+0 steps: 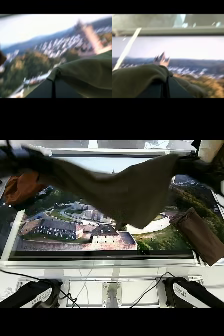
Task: Fold the shirts.
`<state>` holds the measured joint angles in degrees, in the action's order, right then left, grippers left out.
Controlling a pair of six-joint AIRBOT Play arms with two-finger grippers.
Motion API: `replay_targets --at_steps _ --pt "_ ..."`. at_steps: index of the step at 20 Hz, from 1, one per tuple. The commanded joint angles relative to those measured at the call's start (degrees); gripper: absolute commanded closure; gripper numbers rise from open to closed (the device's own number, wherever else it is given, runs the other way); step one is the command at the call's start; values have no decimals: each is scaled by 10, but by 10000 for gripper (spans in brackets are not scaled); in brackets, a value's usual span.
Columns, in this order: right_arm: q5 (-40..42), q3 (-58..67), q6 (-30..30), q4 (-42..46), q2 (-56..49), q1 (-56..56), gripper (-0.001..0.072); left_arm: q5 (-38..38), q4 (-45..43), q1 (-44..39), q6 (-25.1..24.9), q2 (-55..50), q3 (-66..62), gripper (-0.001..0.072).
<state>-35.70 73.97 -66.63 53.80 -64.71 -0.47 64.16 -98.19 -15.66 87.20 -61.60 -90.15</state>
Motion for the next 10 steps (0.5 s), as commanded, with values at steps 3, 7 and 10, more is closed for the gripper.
replay_targets --at_steps 3,7,10 --pt "158 6 9 -77 -210 -121 684 -85 -142 28 147 -23 267 698" --pt "199 64 9 -102 -318 -151 683 -127 -142 84 206 -34 358 697" --pt "216 74 4 -127 -331 -152 567 -144 -134 100 213 -34 361 697"
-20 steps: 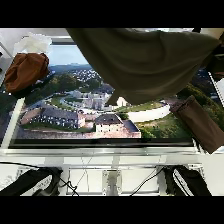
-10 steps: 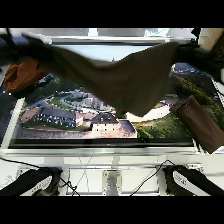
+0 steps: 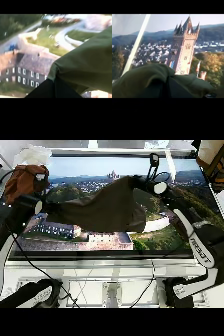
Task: Fold the shirts.
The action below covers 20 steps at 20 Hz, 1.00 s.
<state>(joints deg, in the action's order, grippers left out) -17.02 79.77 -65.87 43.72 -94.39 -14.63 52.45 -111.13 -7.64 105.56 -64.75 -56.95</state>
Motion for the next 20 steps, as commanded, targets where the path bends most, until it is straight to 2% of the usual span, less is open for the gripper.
replay_targets --at_steps 1,2,3,7,9,12,15,18,20 --pt "9 16 -4 -25 -32 -4 370 -31 -1 19 29 -3 29 697" --pt "-25 16 -3 -21 -29 9 256 -34 10 19 29 -3 29 697" --pt "-64 16 -4 -18 -24 25 257 -34 20 19 29 -3 29 696" --pt "-278 16 -5 9 22 120 285 -33 32 19 29 -3 29 696" --pt "-399 12 -25 76 46 163 407 -33 34 19 29 -3 29 695" --pt "-522 -24 -56 171 68 194 404 -31 52 19 29 -3 29 695" --pt "-543 -81 -64 181 73 196 402 -17 77 19 29 -3 29 695" --pt "-537 -139 -66 151 73 196 402 -2 77 19 24 -3 29 694" --pt "-536 -169 -66 129 73 196 368 -1 77 19 12 -3 29 676"
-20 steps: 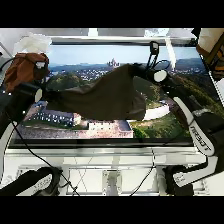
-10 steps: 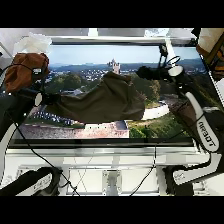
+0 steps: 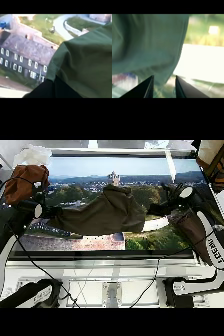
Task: Fold the shirts.
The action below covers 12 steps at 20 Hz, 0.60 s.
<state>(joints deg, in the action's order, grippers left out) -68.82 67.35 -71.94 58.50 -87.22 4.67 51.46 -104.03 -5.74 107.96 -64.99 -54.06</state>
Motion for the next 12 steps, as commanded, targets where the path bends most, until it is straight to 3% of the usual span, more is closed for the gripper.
replay_targets --at_steps 1,2,3,4,12 --pt "-18 -59 -5 -32 2 3 365 9 6 0 -27 0 0 549" --pt "-18 -73 -5 -47 2 3 356 9 6 0 -40 0 0 318" --pt "-18 -85 -5 -59 2 3 254 10 5 0 -46 0 0 242" --pt "-17 -96 -5 -66 2 3 226 12 5 0 -49 0 0 243" --pt "102 -153 -23 -119 0 2 228 28 5 0 -49 0 0 243"
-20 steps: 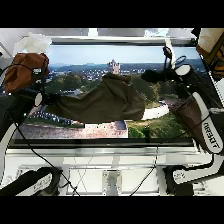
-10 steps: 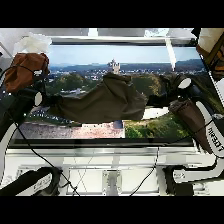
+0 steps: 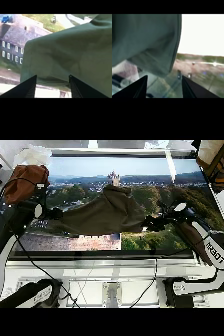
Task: Fold the shirts.
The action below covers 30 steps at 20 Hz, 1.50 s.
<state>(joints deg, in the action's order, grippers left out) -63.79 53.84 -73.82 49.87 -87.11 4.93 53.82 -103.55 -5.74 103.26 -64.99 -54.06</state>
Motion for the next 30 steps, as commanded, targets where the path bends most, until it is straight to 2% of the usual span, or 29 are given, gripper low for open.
replay_targets --at_steps 1,8,10,12,13,15,19,21,23,24,27,30 --pt "67 -24 -4 -43 -1 0 228 5 0 0 -2 0 0 243" --pt "105 -47 -14 -60 -3 -20 249 5 0 0 -2 0 0 243" --pt "115 -47 -14 -64 -3 -47 343 5 0 0 -2 0 0 243" --pt "116 -47 -14 -71 -3 -68 360 9 0 0 -2 0 0 243" --pt "116 -47 -14 -75 -3 -72 444 13 -2 0 -2 0 0 243" --pt "109 -47 -14 -83 -2 -67 680 21 -8 0 -9 0 0 243" --pt "99 -47 -12 -78 24 -30 680 47 -57 2 -12 0 0 244" --pt "99 -47 -12 -66 60 11 680 46 -50 22 -9 -2 0 245" --pt "97 -47 -8 -66 103 66 681 48 11 56 -13 -13 0 247" --pt "96 -47 0 -67 125 93 681 51 75 76 -31 -23 0 248" --pt "92 -47 10 -65 166 135 681 67 264 98 -129 -79 0 248" --pt "103 -47 18 -65 170 138 681 108 300 97 -135 -139 0 247"
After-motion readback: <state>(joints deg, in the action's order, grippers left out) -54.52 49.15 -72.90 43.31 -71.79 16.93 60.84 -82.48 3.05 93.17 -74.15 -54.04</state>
